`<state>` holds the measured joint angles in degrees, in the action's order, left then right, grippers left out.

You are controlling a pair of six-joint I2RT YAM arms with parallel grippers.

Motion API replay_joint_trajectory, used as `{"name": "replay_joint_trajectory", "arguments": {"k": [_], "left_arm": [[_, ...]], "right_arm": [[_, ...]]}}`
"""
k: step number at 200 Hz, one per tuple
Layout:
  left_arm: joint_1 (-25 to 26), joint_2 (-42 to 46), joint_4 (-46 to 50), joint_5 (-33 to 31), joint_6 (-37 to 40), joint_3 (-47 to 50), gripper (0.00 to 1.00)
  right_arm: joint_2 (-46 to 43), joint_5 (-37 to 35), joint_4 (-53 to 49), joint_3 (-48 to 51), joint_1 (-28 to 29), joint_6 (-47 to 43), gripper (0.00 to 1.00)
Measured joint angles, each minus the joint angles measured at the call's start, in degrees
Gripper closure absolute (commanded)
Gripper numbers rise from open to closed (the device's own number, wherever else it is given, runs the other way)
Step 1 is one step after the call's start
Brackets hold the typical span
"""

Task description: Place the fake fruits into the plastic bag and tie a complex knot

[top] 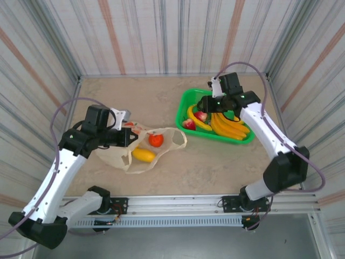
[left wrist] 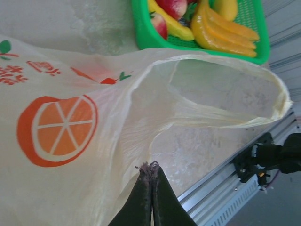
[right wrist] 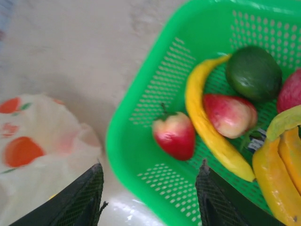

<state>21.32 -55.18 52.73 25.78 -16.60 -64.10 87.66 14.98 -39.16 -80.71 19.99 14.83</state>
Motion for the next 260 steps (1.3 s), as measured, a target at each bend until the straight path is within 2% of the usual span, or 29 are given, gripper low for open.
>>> {"name": "replay_joint_trajectory", "arguments": {"k": [34,97,127,175,203,225,260], "left_arm": [[0.0,-0.7,-1.0,1.3,-0.2,-3.1,1.0],[0.0,-0.8,-1.8,1.7,-0.4,-3.7,1.0],[0.0,-0.8,-1.8,1.7,-0.4,-3.7,1.0],[0.0,-0.9,-1.8,1.7,-0.4,-3.7,1.0],[0.0,-1.3,-1.8,1.7,-0.4,-3.7,1.0],[0.0,-1.6,-1.8,1.7,-0.4,-4.0,1.0],[0.0,-2.8,-1.6,1.9,-0.5,-6.1,1.0]], "right_arm": [[10.2,-7.4,-2.4,-4.7,2.7,1.0,0.36],[28.9,-21.4,-8.1,-20.2,5.5,-0.2,0.32],[33.3,-22.6,-9.8,-21.0,5.5,-0.5,0.33],[38.2,-22.5,-11.6,-23.5,5.0,-0.5,0.28],[39.4,-22.2,-12.0,-23.8,5.0,-0.5,0.33],[39.5,-21.0,-12.0,-23.8,4.7,-0.5,0.42],[37.3,-19.9,-11.9,-22.6,4.4,-0.3,0.44]]}}
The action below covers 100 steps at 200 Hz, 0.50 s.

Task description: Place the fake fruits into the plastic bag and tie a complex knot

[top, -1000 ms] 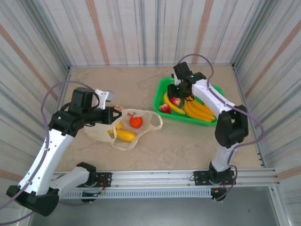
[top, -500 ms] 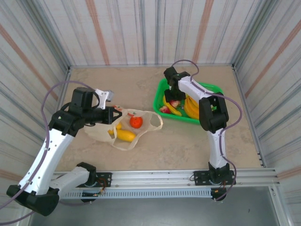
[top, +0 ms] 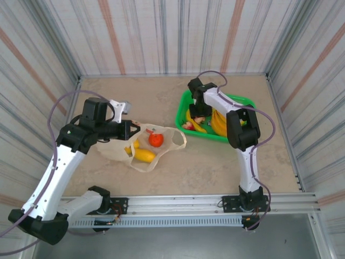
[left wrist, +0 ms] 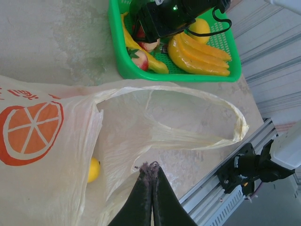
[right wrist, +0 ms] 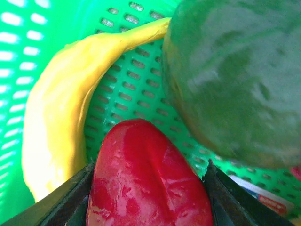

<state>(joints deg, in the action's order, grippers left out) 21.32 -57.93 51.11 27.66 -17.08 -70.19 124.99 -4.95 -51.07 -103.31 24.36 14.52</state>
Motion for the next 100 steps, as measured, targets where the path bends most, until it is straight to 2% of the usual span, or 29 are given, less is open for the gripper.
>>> {"name": "replay_joint_trajectory", "arguments": {"k": [25,49,75,100], "left_arm": [[0.0,-1.4,-0.5,0.8,-1.0,-2.3,1.0],[0.0,-2.5,-1.0,1.3,-1.9,-3.9,1.0],[0.0,-3.2,-1.6,1.3,-2.5,-5.4,1.0],[0.0,-3.7,-1.8,1.3,-2.8,-6.8,1.0]], "right_arm": [[-6.3,0.3,0.0,1.9,-0.3,0.0,0.43],[-16.0,0.5,0.3,2.5,-0.4,0.0,0.42],[-26.9,4.2,1.7,3.2,-0.6,0.0,0.42],[-34.9,7.9,5.0,3.2,3.1,0.1,0.41]]}}
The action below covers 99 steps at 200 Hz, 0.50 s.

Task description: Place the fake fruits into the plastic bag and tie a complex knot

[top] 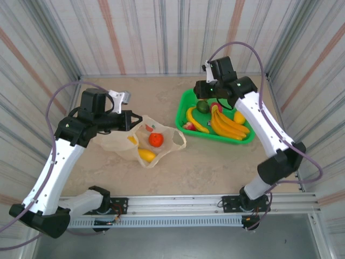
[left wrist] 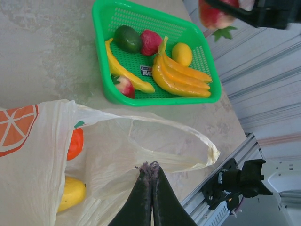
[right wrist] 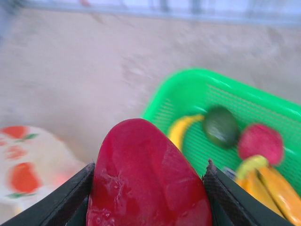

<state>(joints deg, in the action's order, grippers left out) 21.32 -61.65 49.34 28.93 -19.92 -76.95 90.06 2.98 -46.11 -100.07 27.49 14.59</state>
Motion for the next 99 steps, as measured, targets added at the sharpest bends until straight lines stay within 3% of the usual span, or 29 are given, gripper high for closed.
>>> {"name": "replay_joint_trajectory", "arguments": {"k": [28,57,99], "left_arm": [[0.0,-0.1,-0.6,-0.2,-1.4,-0.2,1.0],[0.0,-0.1,-1.7,-0.9,-2.6,-0.2,1.0],[-0.7,0.1,-1.7,-2.0,-3.1,-0.7,1.0]], "right_arm": [[-6.2,4.8,6.0,1.0,10.1,-0.1,0.41],[-11.8,8.2,13.4,9.2,18.6,-0.5,0.41],[-8.2,8.2,20.3,20.6,24.4,0.4,0.43]]}}
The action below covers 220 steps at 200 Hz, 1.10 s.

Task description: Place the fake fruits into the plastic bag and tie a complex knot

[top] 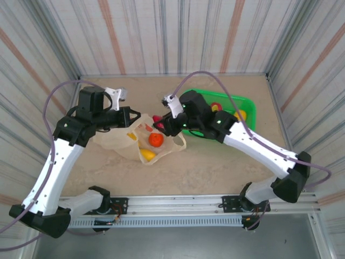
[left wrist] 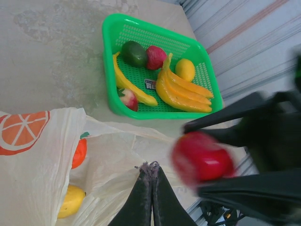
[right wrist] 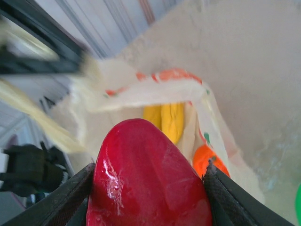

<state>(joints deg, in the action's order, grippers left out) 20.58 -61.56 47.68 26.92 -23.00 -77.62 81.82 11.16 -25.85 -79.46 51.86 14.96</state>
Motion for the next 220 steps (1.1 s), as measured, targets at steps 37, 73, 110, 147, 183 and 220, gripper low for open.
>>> {"name": "replay_joint_trajectory", "arguments": {"k": [37,73,110,147,183,220], "left_arm": [[0.0,0.2,0.0,-0.3,0.0,0.0,1.0],[-0.2,1.0,0.0,-1.3,-0.4,0.0,1.0],[-0.7,1.4,0.0,-1.9,-0.7,-0.3,1.0],[-0.8,1.4,0.0,-2.8,-0.8,-0.3,1.0],[-0.8,1.5,0.0,-3.0,-0.8,-0.4,1.0],[-0.8,1.5,0.0,-3.2,-0.8,-0.4,1.0]], "right_arm": [[9.9,-2.6,4.0,1.0,3.7,0.3,0.43],[19.7,-4.4,7.2,-3.0,5.4,2.0,0.4],[28.3,-5.7,9.6,-8.9,5.1,4.1,0.21],[29.8,-6.4,10.7,-10.4,5.1,4.7,0.18],[28.7,-6.3,11.6,-8.8,5.0,5.4,0.31],[22.3,-3.7,12.8,-3.1,3.7,6.1,0.29]]}}
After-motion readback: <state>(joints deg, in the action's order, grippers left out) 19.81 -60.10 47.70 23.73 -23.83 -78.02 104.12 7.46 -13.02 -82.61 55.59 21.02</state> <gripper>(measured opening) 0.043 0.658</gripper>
